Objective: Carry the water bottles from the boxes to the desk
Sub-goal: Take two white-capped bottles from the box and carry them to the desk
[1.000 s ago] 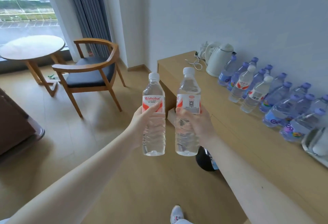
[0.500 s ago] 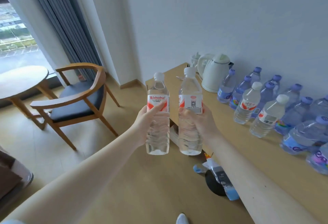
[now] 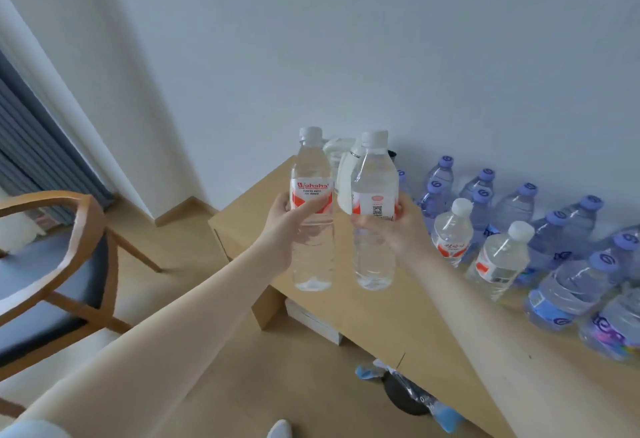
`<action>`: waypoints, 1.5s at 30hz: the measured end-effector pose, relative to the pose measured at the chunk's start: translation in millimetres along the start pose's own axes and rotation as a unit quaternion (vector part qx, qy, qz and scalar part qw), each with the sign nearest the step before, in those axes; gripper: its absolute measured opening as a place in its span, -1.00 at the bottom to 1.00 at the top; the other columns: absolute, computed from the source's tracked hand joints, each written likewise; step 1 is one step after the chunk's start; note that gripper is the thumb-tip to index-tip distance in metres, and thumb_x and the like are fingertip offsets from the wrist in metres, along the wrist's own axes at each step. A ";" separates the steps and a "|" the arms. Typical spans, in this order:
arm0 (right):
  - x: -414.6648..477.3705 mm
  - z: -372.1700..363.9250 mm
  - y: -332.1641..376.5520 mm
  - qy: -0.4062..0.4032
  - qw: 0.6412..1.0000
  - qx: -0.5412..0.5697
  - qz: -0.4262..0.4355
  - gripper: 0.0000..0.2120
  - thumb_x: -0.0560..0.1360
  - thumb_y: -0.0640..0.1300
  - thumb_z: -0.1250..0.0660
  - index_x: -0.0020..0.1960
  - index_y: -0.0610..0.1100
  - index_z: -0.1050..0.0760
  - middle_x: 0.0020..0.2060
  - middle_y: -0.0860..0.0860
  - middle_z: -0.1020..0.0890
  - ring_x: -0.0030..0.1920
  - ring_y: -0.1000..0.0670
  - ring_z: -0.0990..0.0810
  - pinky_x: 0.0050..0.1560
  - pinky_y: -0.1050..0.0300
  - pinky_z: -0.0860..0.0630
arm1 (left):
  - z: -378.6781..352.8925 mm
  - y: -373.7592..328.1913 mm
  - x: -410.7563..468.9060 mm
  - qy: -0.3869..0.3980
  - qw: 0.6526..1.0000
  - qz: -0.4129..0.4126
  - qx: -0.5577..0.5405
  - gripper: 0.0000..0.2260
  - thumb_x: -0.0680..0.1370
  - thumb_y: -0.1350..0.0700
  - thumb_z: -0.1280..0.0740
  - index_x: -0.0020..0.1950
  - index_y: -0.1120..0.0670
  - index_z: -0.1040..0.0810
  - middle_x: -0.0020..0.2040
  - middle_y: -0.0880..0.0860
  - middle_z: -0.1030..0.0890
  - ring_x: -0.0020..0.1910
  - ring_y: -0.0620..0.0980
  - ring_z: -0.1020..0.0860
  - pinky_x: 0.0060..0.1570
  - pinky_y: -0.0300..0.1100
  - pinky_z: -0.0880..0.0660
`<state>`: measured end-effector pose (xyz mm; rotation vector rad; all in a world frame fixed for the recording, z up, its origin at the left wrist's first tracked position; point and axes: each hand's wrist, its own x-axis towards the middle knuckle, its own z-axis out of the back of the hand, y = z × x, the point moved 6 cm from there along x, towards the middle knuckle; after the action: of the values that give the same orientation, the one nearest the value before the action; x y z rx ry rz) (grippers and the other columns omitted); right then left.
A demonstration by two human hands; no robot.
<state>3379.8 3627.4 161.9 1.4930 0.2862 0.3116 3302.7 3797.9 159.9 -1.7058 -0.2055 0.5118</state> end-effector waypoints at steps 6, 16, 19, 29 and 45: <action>46.0 11.1 -6.6 -0.132 0.991 -0.030 -0.018 -0.58 0.26 -0.28 -0.60 0.04 -0.18 -0.52 -0.18 0.03 -0.68 -0.18 0.09 -0.66 -0.02 0.09 -0.58 | -20.1 -19.3 84.4 0.117 0.992 -0.019 0.032 -0.37 0.19 -0.03 -0.60 0.19 0.07 -0.50 -0.03 0.07 -0.68 -0.17 0.05 -0.67 -0.15 -0.03 -0.52; 59.0 24.5 -13.2 -0.302 0.950 -0.056 -0.056 -0.56 0.25 -0.27 -0.61 0.00 -0.03 -0.49 -0.23 0.16 -0.62 -0.31 0.33 -0.59 -0.24 0.40 -0.50 | -51.3 -23.4 166.6 0.278 0.953 -0.017 0.117 -0.60 0.37 0.27 -0.54 0.13 0.08 -0.51 -0.01 0.06 -0.67 -0.06 -0.04 -0.66 -0.09 -0.21 -0.56; 52.1 28.5 -21.2 -0.327 0.941 -0.061 -0.069 -0.53 0.23 -0.25 -0.62 0.02 -0.03 -0.48 -0.22 0.18 -0.62 -0.31 0.34 -0.59 -0.28 0.44 -0.49 | -62.5 -7.9 172.3 0.305 0.943 -0.011 0.137 -0.51 0.33 0.30 -0.56 0.18 0.08 -0.49 0.02 0.08 -0.67 -0.02 -0.03 -0.65 -0.08 -0.23 -0.56; 49.3 43.1 -73.8 -0.337 0.929 -0.078 -0.133 -0.43 0.20 -0.19 -0.65 0.14 -0.08 -0.51 -0.07 0.08 -0.67 -0.04 0.10 -0.63 0.01 0.13 -0.54 | -79.7 42.9 188.9 0.276 0.938 0.025 0.206 -0.52 0.28 0.24 -0.60 0.10 0.02 -0.51 -0.05 -0.04 -0.63 -0.02 -0.05 -0.59 0.01 -0.15 -0.52; 73.8 42.5 -144.4 -0.320 0.927 -0.084 -0.175 -0.46 0.22 -0.29 -0.61 0.12 -0.07 -0.48 -0.09 0.10 -0.61 -0.11 0.18 -0.57 -0.17 0.41 -0.42 | -76.3 93.0 214.3 0.245 0.926 0.032 0.285 -0.52 0.28 0.20 -0.61 0.08 0.00 -0.47 0.00 -0.08 -0.60 0.01 -0.07 -0.57 -0.15 -0.28 -0.47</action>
<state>3468.0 3608.2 20.7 1.2674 -0.0047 -0.4309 3512.6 3799.3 32.1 -1.2165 0.3371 0.1486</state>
